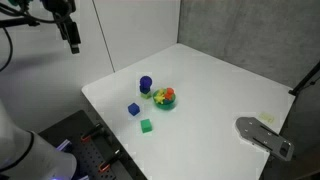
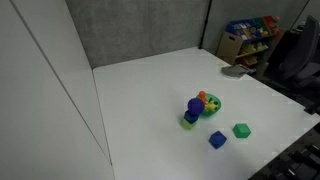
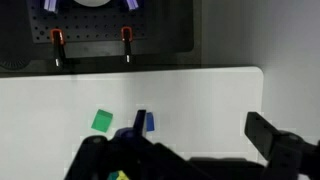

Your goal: Remove the yellow object from the bowl

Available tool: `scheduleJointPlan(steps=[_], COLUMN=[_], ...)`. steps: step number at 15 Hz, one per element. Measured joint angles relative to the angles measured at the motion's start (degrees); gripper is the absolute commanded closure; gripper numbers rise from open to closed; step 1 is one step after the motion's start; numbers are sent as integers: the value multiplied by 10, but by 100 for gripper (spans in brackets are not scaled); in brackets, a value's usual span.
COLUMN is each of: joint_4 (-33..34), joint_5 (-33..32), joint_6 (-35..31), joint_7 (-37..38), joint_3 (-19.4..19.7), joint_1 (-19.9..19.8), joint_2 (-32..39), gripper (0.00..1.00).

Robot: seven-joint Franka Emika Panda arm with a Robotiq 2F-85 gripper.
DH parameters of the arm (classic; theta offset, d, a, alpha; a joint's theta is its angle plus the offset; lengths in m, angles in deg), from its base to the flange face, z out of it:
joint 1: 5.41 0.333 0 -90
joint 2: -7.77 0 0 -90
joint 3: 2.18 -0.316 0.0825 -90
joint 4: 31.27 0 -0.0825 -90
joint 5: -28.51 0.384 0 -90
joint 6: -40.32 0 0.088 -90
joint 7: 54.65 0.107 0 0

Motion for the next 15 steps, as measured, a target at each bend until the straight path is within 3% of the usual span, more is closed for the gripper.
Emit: scheduleJointPlan(steps=[15], joint_4=[0], joint_5=[0], joint_6=[-7], joint_7=[0], joint_3=[-12], joint_1=[-10], joint_2=[2], gripper=[0])
